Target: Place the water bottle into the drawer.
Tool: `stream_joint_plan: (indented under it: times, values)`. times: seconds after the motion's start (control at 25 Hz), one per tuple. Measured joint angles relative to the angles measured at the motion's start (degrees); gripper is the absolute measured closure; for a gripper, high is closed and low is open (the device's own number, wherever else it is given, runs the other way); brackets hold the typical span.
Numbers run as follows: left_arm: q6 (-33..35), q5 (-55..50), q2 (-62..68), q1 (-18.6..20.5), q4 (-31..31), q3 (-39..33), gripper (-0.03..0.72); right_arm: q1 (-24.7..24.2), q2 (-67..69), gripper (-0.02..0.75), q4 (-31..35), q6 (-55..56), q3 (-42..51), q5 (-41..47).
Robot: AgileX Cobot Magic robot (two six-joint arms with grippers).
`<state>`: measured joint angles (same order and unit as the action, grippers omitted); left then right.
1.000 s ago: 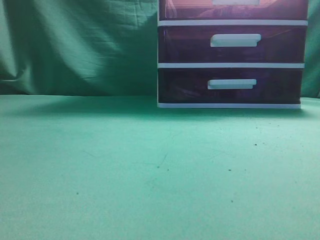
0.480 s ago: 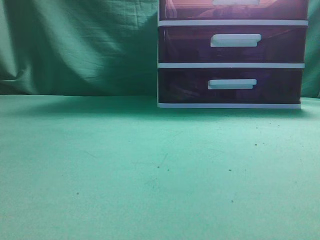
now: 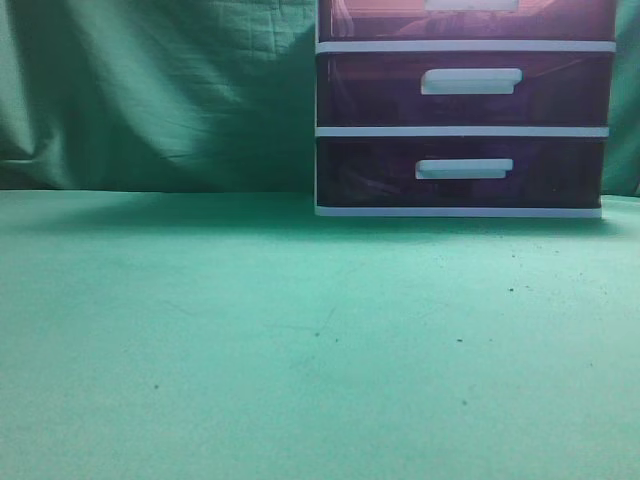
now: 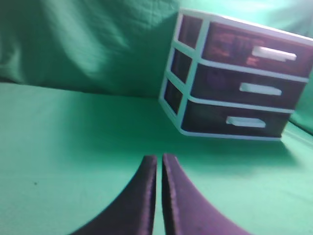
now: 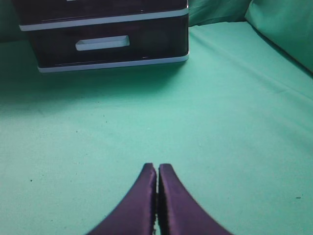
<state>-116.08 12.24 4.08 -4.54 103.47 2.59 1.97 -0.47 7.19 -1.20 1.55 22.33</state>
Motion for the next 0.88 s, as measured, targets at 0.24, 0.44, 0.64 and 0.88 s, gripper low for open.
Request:
stream_joint_plan:
  times: [0.24, 0.44, 0.64, 0.88]
  values:
    - [0.3, 1.9, -2.9, 3.4, 0.0, -1.6, 0.688, 0.0, 0.0, 0.738, 0.0, 0.0, 0.0, 0.0]
    - [0.4, 2.7, -3.3, 3.5, 0.0, -4.0, 0.688, 0.0, 0.0, 0.738, 0.0, 0.0, 0.0, 0.0]
    - [0.4, 2.8, -3.3, 3.5, -0.8, -4.0, 0.688, 0.0, 0.0, 0.738, 0.0, 0.0, 0.0, 0.0]
    - [31.3, 0.8, -3.3, 3.5, -29.0, -4.0, 0.688, 0.0, 0.0, 0.738, 0.0, 0.0, 0.0, 0.0]
